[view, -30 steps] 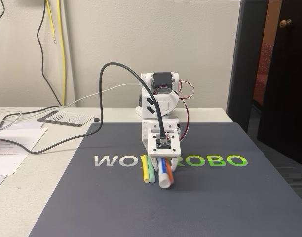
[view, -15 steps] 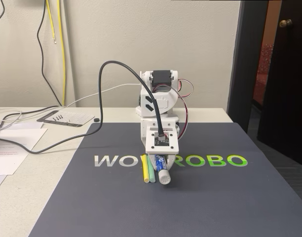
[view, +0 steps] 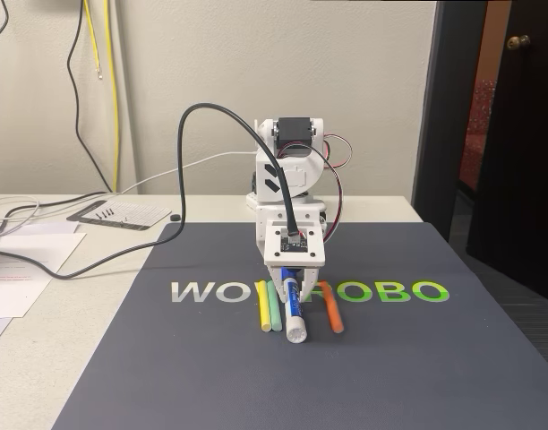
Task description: Pick up the blue marker.
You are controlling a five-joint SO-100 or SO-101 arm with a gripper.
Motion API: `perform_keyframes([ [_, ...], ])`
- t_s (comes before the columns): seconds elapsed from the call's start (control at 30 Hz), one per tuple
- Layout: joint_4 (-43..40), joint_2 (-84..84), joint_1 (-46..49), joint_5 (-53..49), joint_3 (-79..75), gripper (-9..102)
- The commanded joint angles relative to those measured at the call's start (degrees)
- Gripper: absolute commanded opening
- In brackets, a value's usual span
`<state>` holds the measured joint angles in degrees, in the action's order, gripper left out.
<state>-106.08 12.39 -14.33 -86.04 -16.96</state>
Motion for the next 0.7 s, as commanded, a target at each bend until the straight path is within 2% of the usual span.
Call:
perform_keyframes([
  [0.0,-0.4,2.8,0.1,0.4,-1.3,7],
  [0.17,1.0,1.6,0.1,0.8,-1.3,8],
  [0.33,2.0,0.7,0.1,1.3,-1.3,15],
  [0.67,4.0,-0.5,0.5,1.5,-1.3,15],
])
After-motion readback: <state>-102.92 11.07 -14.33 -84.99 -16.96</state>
